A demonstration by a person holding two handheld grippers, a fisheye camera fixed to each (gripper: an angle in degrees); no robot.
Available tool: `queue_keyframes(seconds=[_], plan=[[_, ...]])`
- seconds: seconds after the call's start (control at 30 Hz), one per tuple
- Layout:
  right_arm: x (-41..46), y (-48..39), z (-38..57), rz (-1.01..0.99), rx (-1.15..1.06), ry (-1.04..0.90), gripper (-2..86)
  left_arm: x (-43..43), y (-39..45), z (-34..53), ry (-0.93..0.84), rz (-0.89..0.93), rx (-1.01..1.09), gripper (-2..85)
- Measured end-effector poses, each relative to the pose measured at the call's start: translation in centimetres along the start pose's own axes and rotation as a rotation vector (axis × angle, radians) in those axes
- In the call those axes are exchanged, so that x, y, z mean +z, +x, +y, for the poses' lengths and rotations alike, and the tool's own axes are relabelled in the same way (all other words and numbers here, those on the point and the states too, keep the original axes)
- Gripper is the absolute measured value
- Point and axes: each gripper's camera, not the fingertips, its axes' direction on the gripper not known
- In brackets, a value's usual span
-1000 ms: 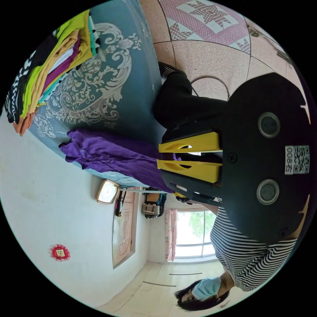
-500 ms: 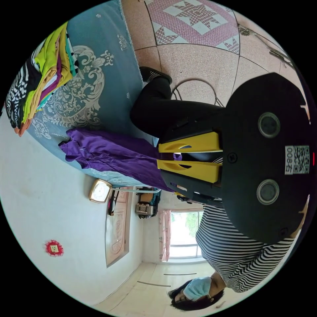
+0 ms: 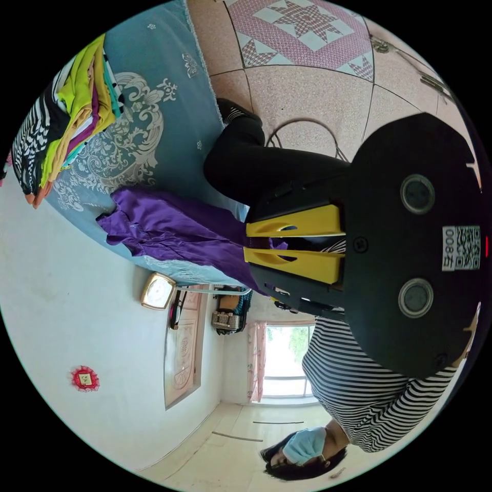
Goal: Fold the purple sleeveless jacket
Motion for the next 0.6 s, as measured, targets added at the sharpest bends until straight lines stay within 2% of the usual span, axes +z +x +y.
queue_keyframes(seconds=[0.33, 0.6], plan=[[-0.6, -2.1, -9.5, -0.044, -0.058, 0.047, 1.6, 4.2, 1.2, -13.1, 0.011, 0.039, 0.094, 0.5], [-0.1, -6.1, -23.7, -0.045, -0.174, 0.048, 0.4, 10.1, 2.4, -29.2, 0.022, 0.040, 0.183, 0.6]])
